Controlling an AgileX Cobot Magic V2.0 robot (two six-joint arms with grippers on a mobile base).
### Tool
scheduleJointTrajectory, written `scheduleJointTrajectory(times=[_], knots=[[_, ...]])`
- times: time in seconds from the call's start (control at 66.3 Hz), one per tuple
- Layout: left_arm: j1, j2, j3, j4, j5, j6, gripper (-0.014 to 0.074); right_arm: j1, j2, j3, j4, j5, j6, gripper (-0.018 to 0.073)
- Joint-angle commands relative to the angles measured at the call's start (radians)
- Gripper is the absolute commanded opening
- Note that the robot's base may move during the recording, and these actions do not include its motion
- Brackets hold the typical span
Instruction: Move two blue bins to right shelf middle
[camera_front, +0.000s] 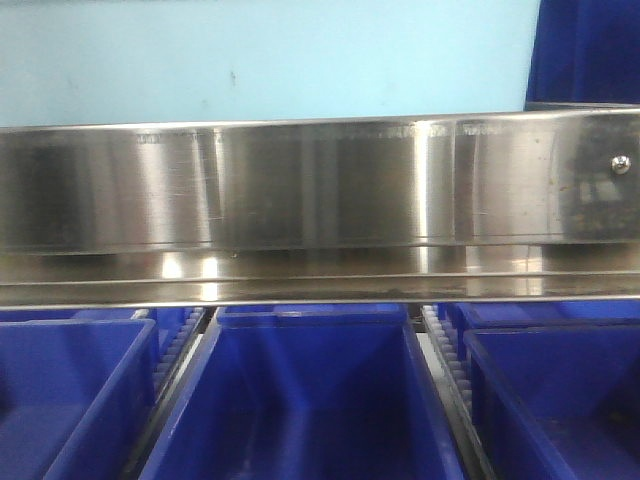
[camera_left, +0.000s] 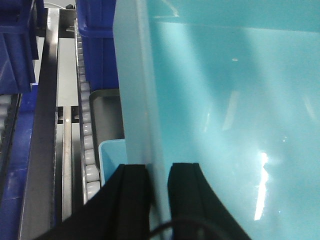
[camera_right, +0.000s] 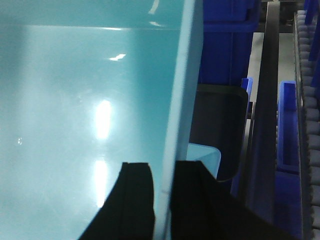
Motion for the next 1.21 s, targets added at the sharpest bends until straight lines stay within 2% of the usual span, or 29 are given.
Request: scheduleJointTrajectory(times=[0.0,0.709,0.83,1.041,1.192], knots=[[0.007,-0.014,-0.009,0.038,-0.037,0.008,-0.0111,-0.01,-0.019,-0.011,-0.039,-0.037,-0.017,-0.0153],[0.007,-0.014,-0.009,0.038,-0.037,0.008,-0.0111,-0.01,-0.019,-0.011,-0.039,-0.041,-0.017,-0.0153],[0.007,-0.014,-0.009,0.038,-0.065,0.008,-0.0111,-0.01,-0.019,-0.011,-0.039,-0.047,-0.017,-0.0153],[0.007,0.028,-0.007,0.036,0.01,0.008,-0.0111,-0.01,0.025,-0.007,-0.039,0.013,-0.017,-0.0153],[0.007,0.069,0.043,0.038,0.015,0.008,-0.0111,-0.01,0.05,0.037,-0.048,0.01,-0.017,-0.0153]])
